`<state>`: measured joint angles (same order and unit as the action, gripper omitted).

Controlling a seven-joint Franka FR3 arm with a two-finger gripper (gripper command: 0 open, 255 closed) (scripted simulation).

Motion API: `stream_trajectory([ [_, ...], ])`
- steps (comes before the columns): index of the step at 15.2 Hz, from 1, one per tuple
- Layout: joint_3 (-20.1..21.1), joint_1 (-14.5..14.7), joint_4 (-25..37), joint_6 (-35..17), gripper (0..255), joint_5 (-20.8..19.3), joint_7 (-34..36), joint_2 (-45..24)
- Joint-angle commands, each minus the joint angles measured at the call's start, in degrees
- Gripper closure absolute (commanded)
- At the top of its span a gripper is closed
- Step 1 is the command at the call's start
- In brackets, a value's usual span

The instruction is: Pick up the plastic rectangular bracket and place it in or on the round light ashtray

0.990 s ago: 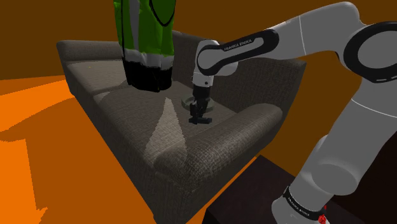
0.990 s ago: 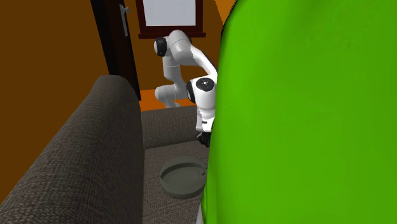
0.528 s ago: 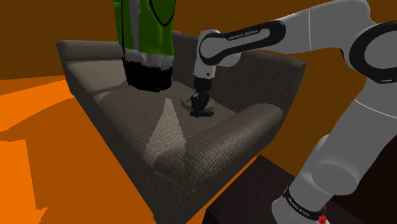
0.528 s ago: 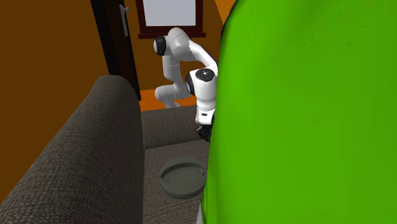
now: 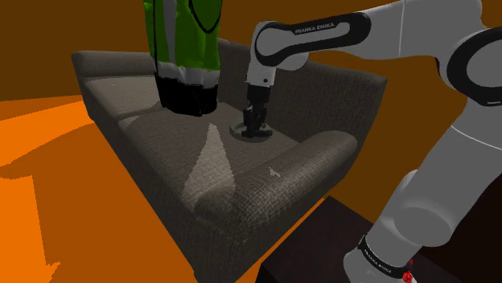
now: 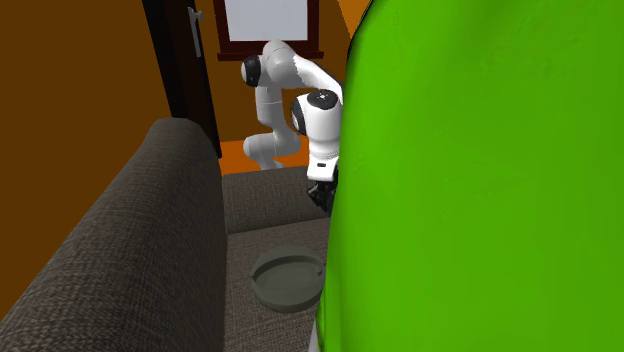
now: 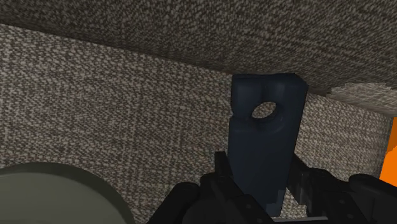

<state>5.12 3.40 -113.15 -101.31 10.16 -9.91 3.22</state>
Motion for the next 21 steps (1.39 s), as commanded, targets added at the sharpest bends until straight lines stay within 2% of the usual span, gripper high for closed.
stream_trajectory([
  [1, -0.03, -0.03, 1.24, 1.55, 255, -0.04, 0.21, 0.31],
  [3, -0.06, -0.04, 2.09, 2.54, 255, -0.06, 0.35, 0.44],
  [10, -3.36, -3.45, 16.27, 6.41, 255, -1.75, -5.44, -10.85],
  [16, -5.38, -6.48, 32.9, 11.87, 255, -2.34, -9.7, -22.68],
  [20, -6.24, -8.83, 49.11, 17.88, 255, -2.38, -12.02, -33.23],
  [21, -6.22, -8.82, 48.03, 17.0, 255, -2.4, -12.11, -33.04],
])
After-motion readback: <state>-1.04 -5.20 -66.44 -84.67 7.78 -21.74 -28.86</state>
